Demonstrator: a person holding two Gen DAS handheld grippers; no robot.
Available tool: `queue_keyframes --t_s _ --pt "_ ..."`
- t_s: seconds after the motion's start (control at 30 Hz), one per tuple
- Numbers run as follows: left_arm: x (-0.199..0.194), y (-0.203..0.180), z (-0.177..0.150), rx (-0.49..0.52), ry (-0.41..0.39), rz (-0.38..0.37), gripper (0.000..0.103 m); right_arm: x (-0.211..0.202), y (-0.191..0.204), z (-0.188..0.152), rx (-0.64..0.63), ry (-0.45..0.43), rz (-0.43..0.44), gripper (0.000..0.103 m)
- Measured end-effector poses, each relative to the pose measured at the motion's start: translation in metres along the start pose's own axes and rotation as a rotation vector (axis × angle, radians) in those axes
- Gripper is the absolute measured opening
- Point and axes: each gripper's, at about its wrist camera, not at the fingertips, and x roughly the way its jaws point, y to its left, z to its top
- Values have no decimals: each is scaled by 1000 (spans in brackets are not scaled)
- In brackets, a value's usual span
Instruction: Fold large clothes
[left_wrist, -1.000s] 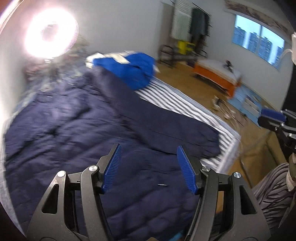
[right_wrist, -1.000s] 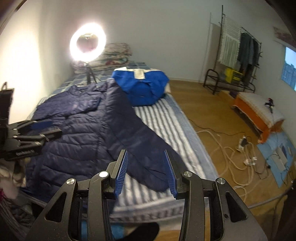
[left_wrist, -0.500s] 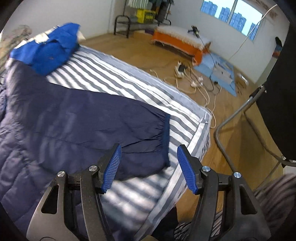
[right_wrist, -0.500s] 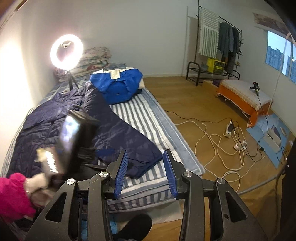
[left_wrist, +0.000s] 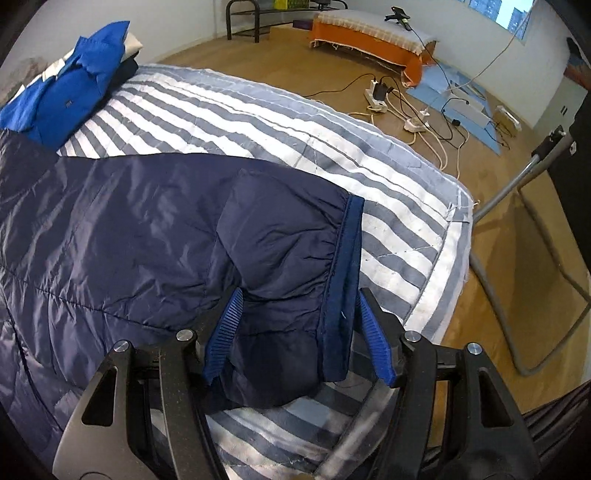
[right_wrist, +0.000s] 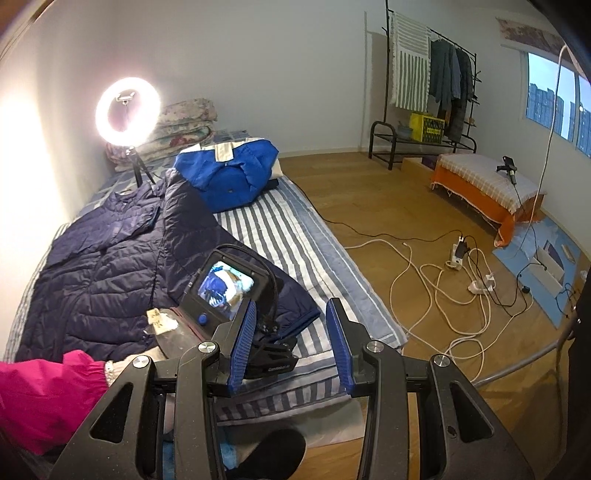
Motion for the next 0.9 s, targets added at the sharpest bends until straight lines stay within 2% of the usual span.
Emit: queue_keyframes --t_s 0.07,0.13,0.17,0.2,0.27,0.37,0.73,0.9 --pt "0 2 -1 -7 -11 -2 53 1 -1 1 7 0 -1 38" --pt "-2 9 0 -34 -19 -28 34 1 -1 1 7 0 -2 38" --pt "-4 13 2 -52 -17 -36 20 2 0 1 5 0 -1 38" --pt "-4 19 4 -70 -13 -47 15 2 0 0 3 1 0 38" --pt "-8 35 5 -141 -7 -120 12 3 1 1 4 4 1 38" --pt "-19 53 4 -216 -17 -179 11 1 1 1 8 -6 2 38" --pt "-102 107 3 -379 -166 -249 10 6 18 6 -36 -9 14 38" --pt "-150 147 -3 -419 -251 -227 10 14 41 15 -91 -7 43 38"
